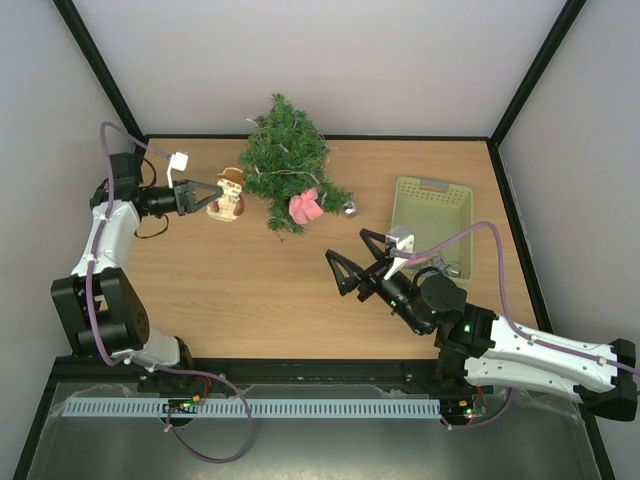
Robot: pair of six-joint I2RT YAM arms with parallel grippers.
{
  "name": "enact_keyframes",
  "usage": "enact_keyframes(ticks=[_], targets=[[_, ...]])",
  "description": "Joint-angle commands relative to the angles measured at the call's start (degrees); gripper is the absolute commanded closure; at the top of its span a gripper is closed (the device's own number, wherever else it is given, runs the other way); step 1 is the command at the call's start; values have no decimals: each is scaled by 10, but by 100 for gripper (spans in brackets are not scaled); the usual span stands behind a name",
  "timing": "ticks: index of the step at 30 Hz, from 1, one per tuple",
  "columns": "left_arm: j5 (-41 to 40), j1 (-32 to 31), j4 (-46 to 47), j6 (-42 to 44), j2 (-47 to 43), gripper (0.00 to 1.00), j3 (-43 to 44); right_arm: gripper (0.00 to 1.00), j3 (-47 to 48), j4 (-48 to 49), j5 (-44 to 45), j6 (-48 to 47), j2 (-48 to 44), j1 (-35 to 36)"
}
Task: Decorate the small christmas tree
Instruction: Hang the decoration item on the Christmas tree.
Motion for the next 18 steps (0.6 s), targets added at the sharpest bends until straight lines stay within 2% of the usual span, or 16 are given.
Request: enact_keyframes(ticks=[1,14,18], targets=[[-59,-15,-107,88,15,98,38,2,18,-9,-2,2,-6,4],[-135,-16,-76,77,-56,98,6,2,38,-33,-1,2,2,3],[-125,-18,-78,115,-106,98,1,2,40,-35,1,0,4,4]])
